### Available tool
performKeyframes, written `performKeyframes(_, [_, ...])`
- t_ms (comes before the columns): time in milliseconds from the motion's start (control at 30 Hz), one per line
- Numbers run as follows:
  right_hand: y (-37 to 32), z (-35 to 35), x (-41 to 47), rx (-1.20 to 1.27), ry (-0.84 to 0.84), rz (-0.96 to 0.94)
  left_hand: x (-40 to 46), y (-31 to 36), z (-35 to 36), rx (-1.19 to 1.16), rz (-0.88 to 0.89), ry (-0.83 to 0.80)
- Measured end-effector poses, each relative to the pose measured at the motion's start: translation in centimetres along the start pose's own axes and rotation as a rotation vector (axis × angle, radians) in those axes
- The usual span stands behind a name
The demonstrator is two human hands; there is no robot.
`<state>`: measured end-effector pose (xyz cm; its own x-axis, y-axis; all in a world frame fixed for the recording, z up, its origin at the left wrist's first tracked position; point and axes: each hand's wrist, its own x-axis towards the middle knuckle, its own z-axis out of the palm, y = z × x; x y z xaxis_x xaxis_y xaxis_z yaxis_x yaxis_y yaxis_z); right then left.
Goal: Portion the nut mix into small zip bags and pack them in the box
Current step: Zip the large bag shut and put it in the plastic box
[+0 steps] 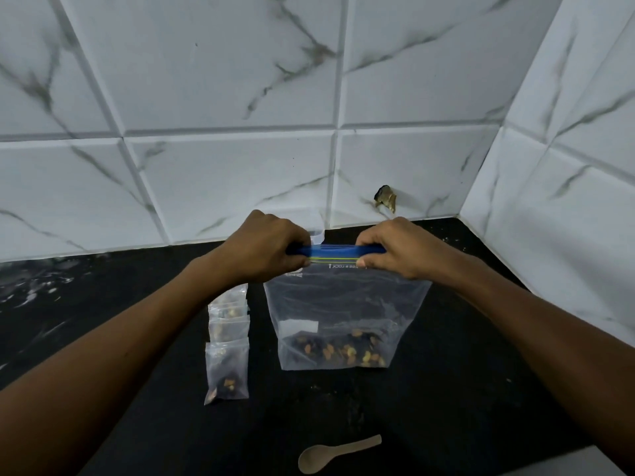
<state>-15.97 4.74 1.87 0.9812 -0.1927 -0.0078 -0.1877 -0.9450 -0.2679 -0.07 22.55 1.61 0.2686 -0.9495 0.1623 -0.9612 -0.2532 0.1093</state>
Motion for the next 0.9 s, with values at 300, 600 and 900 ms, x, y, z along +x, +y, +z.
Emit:
performKeyframes(300, [1.4, 0.1, -1.3, -0.027, 0.035, 0.015, -0.6, -1.4, 0.2, -0.099, -0.028, -0.012])
performKeyframes(600, [2.1, 0.3, -1.9, 0.017, 0.041, 0.074, -2.5, -3.6, 1.5, -0.536, -0.226, 0.024])
performKeyframes(900, [2.9, 0.2, -2.4, 0.064, 0.034, 0.095, -3.7, -4.3, 2.9, -0.699, -0.284, 0.110])
